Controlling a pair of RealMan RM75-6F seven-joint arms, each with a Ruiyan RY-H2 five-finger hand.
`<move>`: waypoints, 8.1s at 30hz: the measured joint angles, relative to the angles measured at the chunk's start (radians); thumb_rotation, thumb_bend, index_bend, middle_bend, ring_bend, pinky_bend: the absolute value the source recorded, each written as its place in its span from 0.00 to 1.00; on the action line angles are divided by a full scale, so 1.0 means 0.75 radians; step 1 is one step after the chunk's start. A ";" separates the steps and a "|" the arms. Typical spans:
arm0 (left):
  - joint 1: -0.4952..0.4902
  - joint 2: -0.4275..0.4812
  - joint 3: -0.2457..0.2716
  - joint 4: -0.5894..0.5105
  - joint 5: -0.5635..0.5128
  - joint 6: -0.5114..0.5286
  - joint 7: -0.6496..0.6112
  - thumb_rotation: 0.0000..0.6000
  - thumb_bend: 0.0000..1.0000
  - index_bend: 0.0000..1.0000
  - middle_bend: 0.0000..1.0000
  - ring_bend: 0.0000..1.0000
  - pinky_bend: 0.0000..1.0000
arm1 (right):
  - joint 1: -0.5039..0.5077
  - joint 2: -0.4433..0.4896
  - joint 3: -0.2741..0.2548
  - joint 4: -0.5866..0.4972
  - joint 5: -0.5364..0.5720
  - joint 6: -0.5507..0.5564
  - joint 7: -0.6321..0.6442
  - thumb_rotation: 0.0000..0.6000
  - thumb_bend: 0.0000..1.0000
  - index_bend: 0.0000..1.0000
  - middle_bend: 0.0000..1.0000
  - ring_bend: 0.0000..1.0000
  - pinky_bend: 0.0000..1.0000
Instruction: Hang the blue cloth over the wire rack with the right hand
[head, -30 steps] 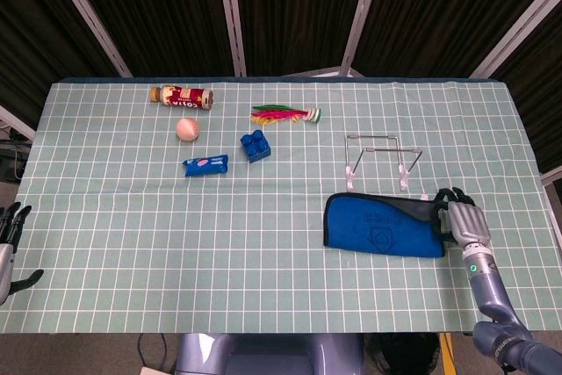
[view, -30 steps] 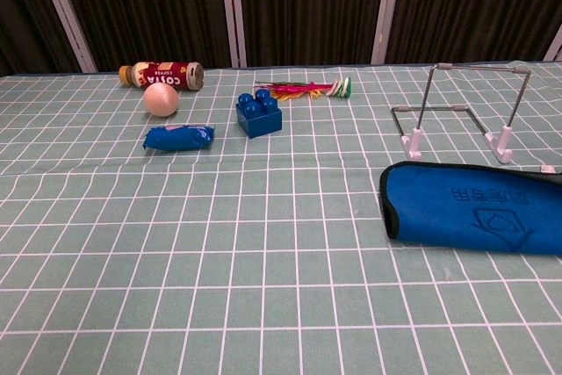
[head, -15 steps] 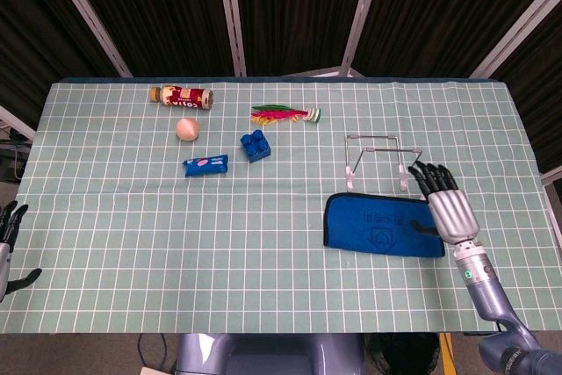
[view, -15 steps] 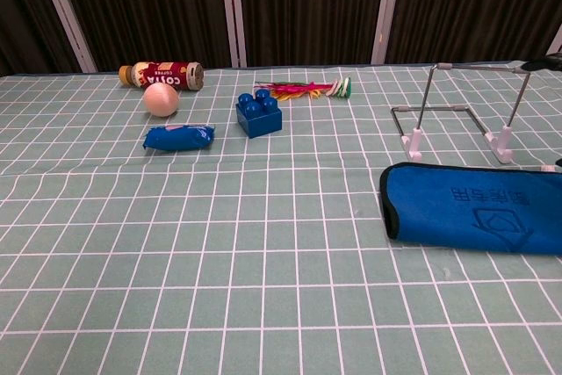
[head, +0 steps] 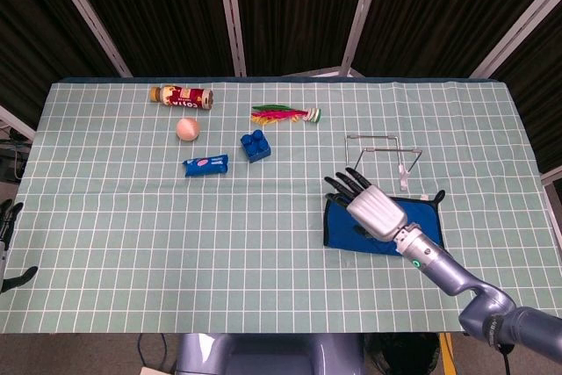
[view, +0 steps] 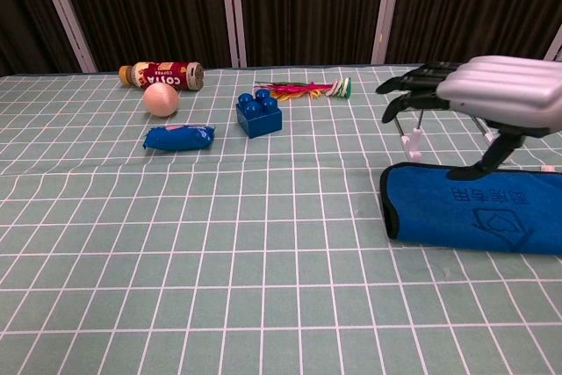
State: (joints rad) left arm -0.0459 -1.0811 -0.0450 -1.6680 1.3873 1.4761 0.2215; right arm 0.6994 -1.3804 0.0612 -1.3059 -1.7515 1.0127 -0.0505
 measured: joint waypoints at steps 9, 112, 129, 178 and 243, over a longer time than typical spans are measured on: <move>-0.009 -0.015 -0.013 0.027 -0.039 -0.021 0.003 1.00 0.00 0.00 0.00 0.00 0.00 | 0.152 -0.132 -0.026 0.135 -0.060 -0.176 -0.160 1.00 0.16 0.30 0.00 0.00 0.00; 0.039 0.065 0.033 -0.028 0.113 0.102 -0.154 1.00 0.00 0.00 0.00 0.00 0.00 | -0.099 0.149 0.116 -0.273 0.316 0.490 0.122 1.00 0.45 0.77 0.16 0.00 0.02; 0.065 0.098 0.036 -0.051 0.149 0.138 -0.184 1.00 0.00 0.00 0.00 0.00 0.00 | -0.263 0.386 0.234 -0.813 0.691 0.575 -0.370 1.00 0.49 0.77 0.16 0.00 0.06; 0.003 0.047 -0.023 -0.006 -0.028 -0.013 -0.094 1.00 0.00 0.00 0.00 0.00 0.00 | 0.154 -0.156 0.587 -0.098 1.476 0.376 -0.863 1.00 0.49 0.77 0.16 0.00 0.03; -0.022 0.031 -0.023 0.026 -0.035 -0.031 -0.118 1.00 0.00 0.00 0.00 0.00 0.00 | 0.090 -0.017 0.483 -0.147 1.145 0.276 -0.478 1.00 0.00 0.04 0.00 0.00 0.00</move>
State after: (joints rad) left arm -0.0627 -1.0576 -0.0622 -1.6481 1.3614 1.4531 0.1326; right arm 0.7672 -1.3933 0.4236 -1.4159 -0.8924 1.2200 -0.4090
